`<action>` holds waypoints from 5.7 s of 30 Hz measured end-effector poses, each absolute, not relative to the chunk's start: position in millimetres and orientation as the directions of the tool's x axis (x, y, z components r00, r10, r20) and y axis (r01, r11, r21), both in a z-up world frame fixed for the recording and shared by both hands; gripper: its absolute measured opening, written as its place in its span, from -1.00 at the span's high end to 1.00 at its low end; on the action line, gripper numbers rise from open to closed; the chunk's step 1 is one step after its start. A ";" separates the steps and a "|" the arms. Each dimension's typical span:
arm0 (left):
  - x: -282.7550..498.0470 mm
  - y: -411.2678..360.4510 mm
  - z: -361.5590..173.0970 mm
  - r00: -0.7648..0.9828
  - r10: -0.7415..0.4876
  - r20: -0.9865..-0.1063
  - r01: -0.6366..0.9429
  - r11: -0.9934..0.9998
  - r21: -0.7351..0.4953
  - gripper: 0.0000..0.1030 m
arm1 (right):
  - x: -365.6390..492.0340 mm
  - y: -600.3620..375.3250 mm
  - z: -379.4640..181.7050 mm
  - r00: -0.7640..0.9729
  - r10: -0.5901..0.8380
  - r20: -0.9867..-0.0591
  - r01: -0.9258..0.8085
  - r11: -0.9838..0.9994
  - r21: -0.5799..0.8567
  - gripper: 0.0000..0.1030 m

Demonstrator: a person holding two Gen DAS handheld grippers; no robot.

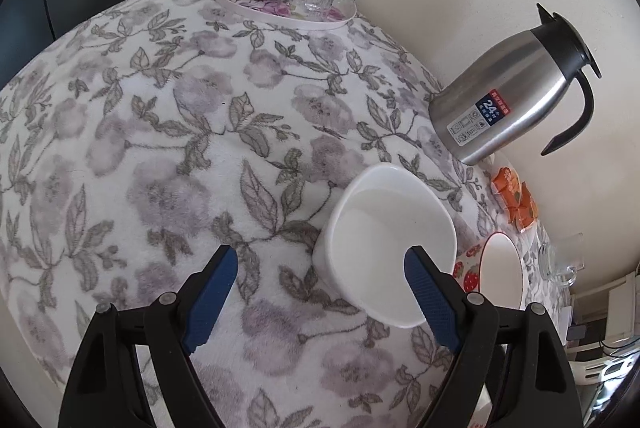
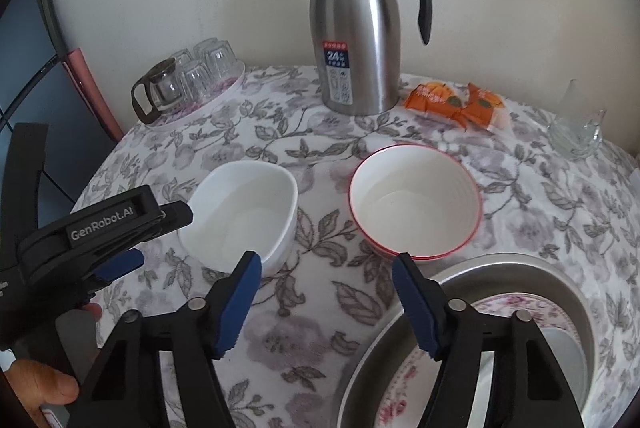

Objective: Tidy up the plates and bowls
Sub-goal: 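Close both tools on the rim of the small white square bowl, then lift the square bowl and carry it over the steel basin with both tools, then lower the square bowl into the large white bowl with both tools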

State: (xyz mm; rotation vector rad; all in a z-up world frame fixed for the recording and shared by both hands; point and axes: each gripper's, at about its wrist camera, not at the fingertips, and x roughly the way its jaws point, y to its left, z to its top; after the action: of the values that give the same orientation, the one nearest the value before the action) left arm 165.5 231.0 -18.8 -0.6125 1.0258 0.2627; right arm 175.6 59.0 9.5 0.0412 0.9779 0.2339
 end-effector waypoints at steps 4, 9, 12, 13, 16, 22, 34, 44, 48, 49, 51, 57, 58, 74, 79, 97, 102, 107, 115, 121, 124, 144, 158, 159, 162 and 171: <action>171.5 234.6 -22.6 0.509 -0.084 -0.857 -0.476 0.802 -0.361 -0.49 | 187.2 71.1 -2.9 0.514 0.219 -0.829 -0.194 0.972 0.137 -0.08; 178.7 234.0 -29.4 0.511 -0.104 -0.853 -0.459 0.806 -0.374 -0.38 | 199.3 80.9 -18.7 0.484 0.244 -0.840 -0.197 0.966 0.167 0.12; 183.1 234.6 -33.9 0.506 -0.112 -0.855 -0.455 0.808 -0.375 -0.26 | 204.5 84.5 -24.2 0.478 0.250 -0.842 -0.202 0.964 0.172 0.26; 184.4 235.0 -35.5 0.505 -0.113 -0.856 -0.455 0.808 -0.375 -0.24 | 206.6 85.7 -25.2 0.476 0.253 -0.842 -0.204 0.964 0.174 0.31; 188.3 236.4 -41.5 0.499 -0.123 -0.858 -0.455 0.805 -0.380 0.04 | 211.9 89.9 -28.7 0.471 0.255 -0.844 -0.215 0.962 0.171 0.44; 194.0 237.5 -52.3 0.489 -0.133 -0.862 -0.456 0.803 -0.382 0.46 | 218.6 95.2 -37.1 0.463 0.264 -0.846 -0.227 0.958 0.174 0.63; 198.3 235.3 -67.8 0.475 -0.166 -0.864 -0.455 0.794 -0.402 0.72 | 221.5 96.9 -49.1 0.456 0.269 -0.849 -0.215 0.958 0.188 0.63; 193.8 228.6 -40.0 0.496 -0.159 -0.853 -0.397 0.833 -0.386 0.77 | 209.1 87.0 -28.6 0.467 0.293 -0.834 -0.199 0.954 0.224 0.63; 185.1 224.4 -19.6 0.523 -0.163 -0.837 -0.367 0.843 -0.393 0.77 | 197.9 81.2 -6.6 0.504 0.302 -0.809 -0.202 0.952 0.230 0.63; 182.2 223.2 -14.0 0.530 -0.163 -0.832 -0.363 0.844 -0.396 0.77 | 194.7 79.4 -1.3 0.514 0.304 -0.802 -0.203 0.952 0.231 0.63; 176.7 217.3 -1.3 0.543 -0.150 -0.826 -0.354 0.851 -0.387 0.77 | 187.1 74.5 9.1 0.534 0.304 -0.789 -0.203 0.952 0.229 0.63; 167.7 185.1 36.5 0.590 -0.133 -0.796 -0.278 0.892 -0.355 0.77 | 168.4 44.1 33.9 0.580 0.309 -0.754 -0.176 0.951 0.255 0.63; 167.0 180.2 40.4 0.594 -0.135 -0.793 -0.266 0.898 -0.352 0.77 | 165.4 38.2 37.9 0.589 0.310 -0.747 -0.170 0.950 0.260 0.63; 146.0 91.0 86.4 0.623 -0.163 -0.765 -0.083 0.959 -0.272 0.76 | 115.7 -38.4 74.8 0.689 0.250 -0.680 -0.067 0.957 0.284 0.62; 137.3 66.4 92.3 0.622 -0.188 -0.760 -0.037 0.963 -0.268 0.77 | 100.4 -61.8 77.9 0.705 0.235 -0.669 -0.028 0.952 0.305 0.62; 109.6 -6.3 93.0 0.579 -0.220 -0.785 0.057 0.971 -0.231 0.76 | 59.6 -125.6 68.5 0.705 0.170 -0.689 0.070 0.949 0.307 0.62; 105.2 -11.8 87.6 0.558 -0.223 -0.799 0.058 0.971 -0.231 0.76 | 55.3 -130.1 62.3 0.690 0.176 -0.703 0.070 0.949 0.307 0.62; 103.3 -10.3 79.7 0.536 -0.229 -0.813 0.045 0.969 -0.243 0.77 | 53.5 -129.1 53.4 0.668 0.178 -0.723 0.071 0.951 0.300 0.62; 101.8 -8.0 57.2 0.469 -0.239 -0.850 0.021 0.965 -0.260 0.76 | 53.2 -129.5 42.4 0.639 0.178 -0.748 0.084 0.951 0.298 0.62; 103.4 -8.8 49.1 0.439 -0.247 -0.864 0.012 0.963 -0.269 0.76 | 55.2 -132.0 35.7 0.621 0.179 -0.763 0.095 0.949 0.300 0.62; 105.9 -6.0 42.5 0.412 -0.274 -0.869 -0.003 0.953 -0.303 0.77 | 56.3 -133.5 31.7 0.608 0.179 -0.774 0.106 0.947 0.302 0.62; 111.2 5.5 33.2 0.376 -0.298 -0.877 -0.049 0.939 -0.340 0.77 | 60.6 -128.1 19.1 0.559 0.189 -0.807 0.108 0.949 0.296 0.60; 113.0 2.6 28.9 0.370 -0.292 -0.882 -0.043 0.943 -0.331 0.77 | 60.6 -128.6 18.8 0.560 0.193 -0.806 0.106 0.948 0.301 0.59; 113.0 2.6 28.8 0.370 -0.293 -0.882 -0.044 0.942 -0.331 0.77 | 60.6 -128.4 18.3 0.560 0.194 -0.806 0.106 0.947 0.302 0.59; 112.9 2.7 29.0 0.369 -0.292 -0.883 -0.044 0.943 -0.330 0.77 | 60.6 -127.8 18.0 0.559 0.195 -0.806 0.105 0.947 0.302 0.59; 112.9 4.7 32.0 0.383 -0.282 -0.880 -0.042 0.946 -0.322 0.77 | 59.2 -128.7 19.5 0.563 0.190 -0.805 0.112 0.947 0.301 0.57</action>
State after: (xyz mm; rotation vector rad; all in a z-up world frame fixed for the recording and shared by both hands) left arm 112.9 4.7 32.0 -0.3138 1.1728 -0.1558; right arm 59.2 -128.7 19.5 0.3375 0.9773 0.0472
